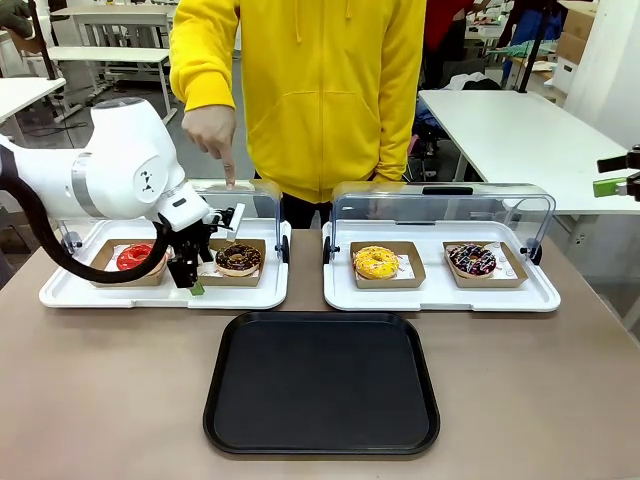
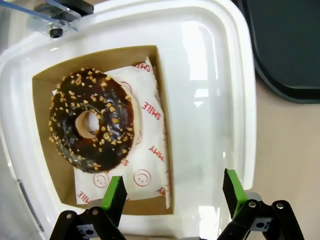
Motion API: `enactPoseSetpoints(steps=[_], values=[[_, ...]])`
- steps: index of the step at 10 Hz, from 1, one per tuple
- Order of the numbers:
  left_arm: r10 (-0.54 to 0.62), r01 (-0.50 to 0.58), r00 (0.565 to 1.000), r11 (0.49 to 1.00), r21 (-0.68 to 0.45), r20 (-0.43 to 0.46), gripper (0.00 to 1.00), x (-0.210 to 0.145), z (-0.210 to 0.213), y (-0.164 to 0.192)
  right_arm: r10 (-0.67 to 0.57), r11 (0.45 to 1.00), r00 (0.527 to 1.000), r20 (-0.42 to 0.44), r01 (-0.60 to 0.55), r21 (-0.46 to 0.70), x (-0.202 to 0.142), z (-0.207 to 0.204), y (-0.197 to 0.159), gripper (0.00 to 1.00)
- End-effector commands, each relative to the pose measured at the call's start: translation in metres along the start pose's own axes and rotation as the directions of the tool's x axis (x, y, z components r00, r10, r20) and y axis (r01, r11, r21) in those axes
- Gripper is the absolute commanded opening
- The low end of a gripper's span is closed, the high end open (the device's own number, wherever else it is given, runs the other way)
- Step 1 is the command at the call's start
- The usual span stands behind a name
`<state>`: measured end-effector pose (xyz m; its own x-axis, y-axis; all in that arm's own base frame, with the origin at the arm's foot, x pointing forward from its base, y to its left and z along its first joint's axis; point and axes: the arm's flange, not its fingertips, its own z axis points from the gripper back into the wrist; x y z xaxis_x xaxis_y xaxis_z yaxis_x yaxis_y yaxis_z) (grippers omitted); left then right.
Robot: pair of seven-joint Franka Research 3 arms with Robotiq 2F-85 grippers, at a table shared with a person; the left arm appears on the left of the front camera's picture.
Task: Move the second donut from the left to the tray.
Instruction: Pick up the Paper togo box containing the Donut indicated by the person and place it on the Handle tray.
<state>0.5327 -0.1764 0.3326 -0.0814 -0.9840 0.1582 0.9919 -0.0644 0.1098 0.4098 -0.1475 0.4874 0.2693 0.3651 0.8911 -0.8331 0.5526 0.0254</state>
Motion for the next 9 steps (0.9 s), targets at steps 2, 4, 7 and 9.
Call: enactPoseSetpoints(steps=[2, 4, 7, 9], values=[[0.015, -0.015, 0.999, 1.000, 0.000, -0.040, 1.00, 0.002, -0.009, 0.016, 0.004, 1.000, 1.000, 0.005, -0.004, 0.003, 0.001, 0.000, 0.000, 1.00], [0.020, -0.021, 0.999, 1.000, -0.016, -0.042, 1.00, 0.001, -0.012, 0.017, 0.004, 1.000, 1.000, 0.005, -0.004, 0.003, 0.001, 0.000, 0.000, 1.00], [0.021, -0.023, 0.999, 0.999, -0.039, -0.049, 1.00, 0.000, -0.019, 0.016, 0.004, 1.000, 1.000, 0.005, -0.004, 0.003, 0.001, 0.000, 0.000, 1.00], [0.014, -0.016, 0.998, 0.999, -0.046, -0.055, 1.00, 0.000, -0.019, 0.015, 0.004, 1.000, 1.000, 0.005, -0.004, 0.003, 0.001, 0.000, 0.000, 1.00]])
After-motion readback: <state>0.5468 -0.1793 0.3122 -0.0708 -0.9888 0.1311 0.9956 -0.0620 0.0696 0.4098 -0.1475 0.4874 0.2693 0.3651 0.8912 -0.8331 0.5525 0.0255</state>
